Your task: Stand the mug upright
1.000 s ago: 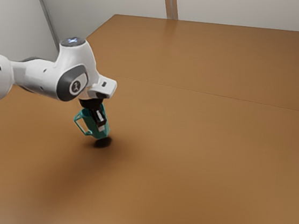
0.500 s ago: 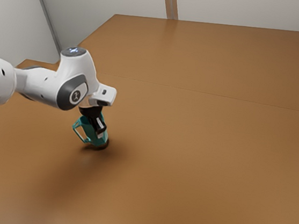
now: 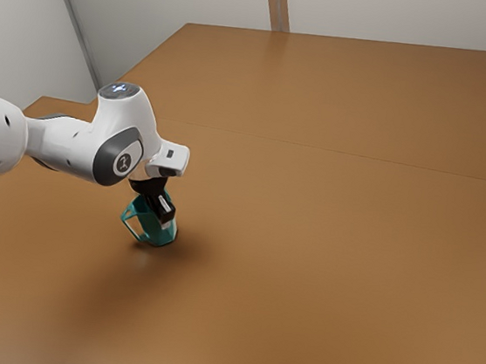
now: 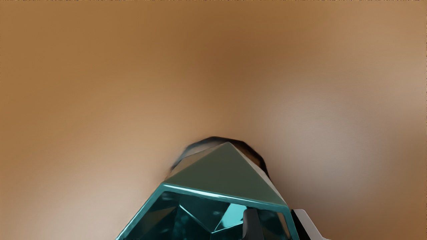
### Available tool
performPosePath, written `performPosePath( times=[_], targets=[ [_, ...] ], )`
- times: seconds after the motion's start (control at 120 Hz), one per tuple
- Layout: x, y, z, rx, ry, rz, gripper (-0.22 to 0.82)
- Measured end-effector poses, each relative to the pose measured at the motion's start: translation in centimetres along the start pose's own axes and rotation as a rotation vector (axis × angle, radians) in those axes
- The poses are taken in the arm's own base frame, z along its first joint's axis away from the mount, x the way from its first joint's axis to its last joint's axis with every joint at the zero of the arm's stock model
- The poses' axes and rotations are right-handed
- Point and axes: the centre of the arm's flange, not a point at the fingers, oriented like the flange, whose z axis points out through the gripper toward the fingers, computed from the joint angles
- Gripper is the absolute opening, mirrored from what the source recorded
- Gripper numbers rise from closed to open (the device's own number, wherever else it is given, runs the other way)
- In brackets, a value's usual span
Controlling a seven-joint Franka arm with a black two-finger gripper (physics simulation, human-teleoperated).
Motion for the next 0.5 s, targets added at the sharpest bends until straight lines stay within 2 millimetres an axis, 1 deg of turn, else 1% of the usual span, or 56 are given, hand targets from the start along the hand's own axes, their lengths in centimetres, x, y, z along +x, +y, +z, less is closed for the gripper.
performPosePath(
  times=[0.158, 0.25, 0.5],
  targets=[
    [0.2, 0.0, -0.2, 0.001, 0.007, 0.001, 0.09],
    [0.3, 0.0, -0.5, 0.003, 0.013, 0.003, 0.15],
    [0.5, -0.1, -1.6, 0.013, 0.028, 0.01, 0.24]
  ],
)
